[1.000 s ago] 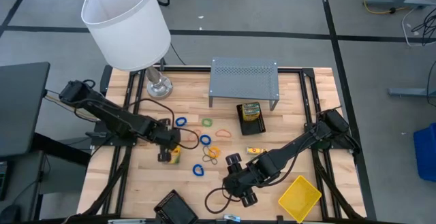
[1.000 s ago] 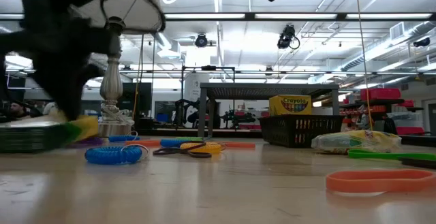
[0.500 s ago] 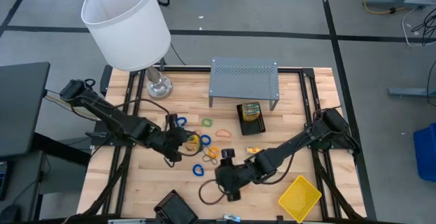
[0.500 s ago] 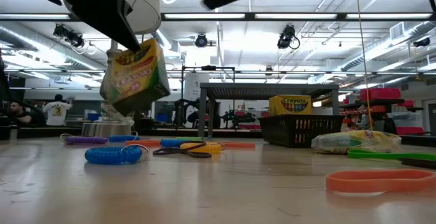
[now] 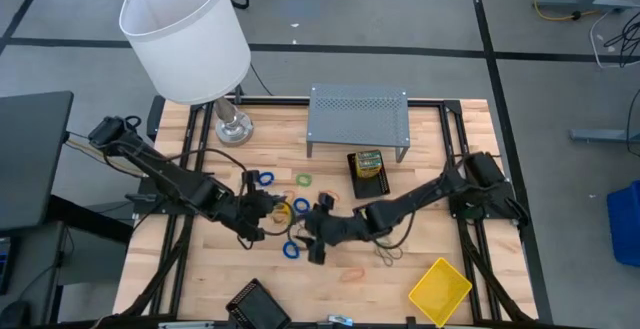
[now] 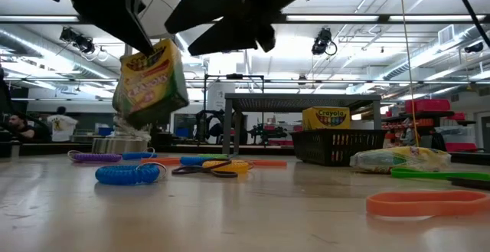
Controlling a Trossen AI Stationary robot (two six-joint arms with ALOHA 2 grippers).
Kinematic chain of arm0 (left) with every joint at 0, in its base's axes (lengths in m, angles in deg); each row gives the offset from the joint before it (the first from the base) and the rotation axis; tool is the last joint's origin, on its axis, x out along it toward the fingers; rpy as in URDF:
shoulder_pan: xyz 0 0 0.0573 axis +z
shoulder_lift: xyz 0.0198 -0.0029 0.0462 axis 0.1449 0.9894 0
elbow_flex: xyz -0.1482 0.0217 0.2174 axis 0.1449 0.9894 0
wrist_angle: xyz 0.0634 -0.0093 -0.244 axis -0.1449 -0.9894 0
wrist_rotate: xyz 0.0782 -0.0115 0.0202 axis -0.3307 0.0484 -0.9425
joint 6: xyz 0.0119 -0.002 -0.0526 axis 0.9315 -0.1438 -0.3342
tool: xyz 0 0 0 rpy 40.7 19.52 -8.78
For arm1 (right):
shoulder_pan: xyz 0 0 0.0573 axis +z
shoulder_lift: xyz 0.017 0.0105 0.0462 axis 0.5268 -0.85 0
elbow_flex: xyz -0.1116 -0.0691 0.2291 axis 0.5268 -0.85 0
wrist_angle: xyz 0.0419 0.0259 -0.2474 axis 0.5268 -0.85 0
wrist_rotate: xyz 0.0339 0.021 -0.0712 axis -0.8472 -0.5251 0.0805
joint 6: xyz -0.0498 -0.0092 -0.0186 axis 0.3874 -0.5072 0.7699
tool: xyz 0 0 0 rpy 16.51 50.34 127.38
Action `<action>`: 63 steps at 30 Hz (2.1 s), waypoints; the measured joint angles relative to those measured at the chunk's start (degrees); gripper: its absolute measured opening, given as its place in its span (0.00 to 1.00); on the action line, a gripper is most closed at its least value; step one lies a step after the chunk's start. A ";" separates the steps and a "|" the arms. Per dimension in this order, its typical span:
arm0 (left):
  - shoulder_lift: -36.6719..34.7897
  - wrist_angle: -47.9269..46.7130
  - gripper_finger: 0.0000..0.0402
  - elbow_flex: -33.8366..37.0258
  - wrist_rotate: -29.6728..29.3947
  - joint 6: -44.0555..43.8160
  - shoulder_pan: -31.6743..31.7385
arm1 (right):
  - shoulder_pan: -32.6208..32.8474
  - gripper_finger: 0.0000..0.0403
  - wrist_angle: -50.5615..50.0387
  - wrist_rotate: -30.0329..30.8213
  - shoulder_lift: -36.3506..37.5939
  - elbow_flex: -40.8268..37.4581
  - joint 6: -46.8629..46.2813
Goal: Pick & Place Office Desk Supplies
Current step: Put the yellow crayon box into the top black bin
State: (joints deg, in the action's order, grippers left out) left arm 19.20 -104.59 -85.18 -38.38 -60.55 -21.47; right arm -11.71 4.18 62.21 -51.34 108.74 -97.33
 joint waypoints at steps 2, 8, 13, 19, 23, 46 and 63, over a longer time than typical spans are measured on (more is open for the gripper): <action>0.00 0.46 0.00 0.00 -0.55 0.04 -0.26 | -1.28 0.65 1.20 0.15 0.01 0.00 0.19; 0.00 0.78 0.00 0.00 -1.00 0.30 -0.26 | -4.87 0.65 0.74 0.34 0.02 0.00 -0.03; 0.00 2.01 0.00 0.00 -1.11 1.34 -0.24 | -6.51 0.65 2.06 -1.12 0.02 0.00 0.54; 0.00 4.54 0.00 0.00 -1.11 3.79 -0.24 | -7.45 0.65 2.44 -2.52 0.02 0.00 0.64; 0.00 6.19 0.00 0.00 -1.13 5.00 -0.18 | -7.84 0.65 3.31 -3.99 0.02 0.00 0.78; -0.39 13.17 0.13 -0.11 3.37 9.88 -2.70 | -6.64 0.24 -0.39 -1.79 0.11 -0.07 2.51; -7.59 30.50 0.26 12.69 -8.60 4.69 -10.08 | 2.31 0.24 0.56 11.18 4.09 -0.09 5.52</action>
State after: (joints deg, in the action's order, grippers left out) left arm 11.61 -74.09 -72.49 -46.98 -55.86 -31.54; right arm -9.40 4.75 73.38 -47.25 108.65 -91.81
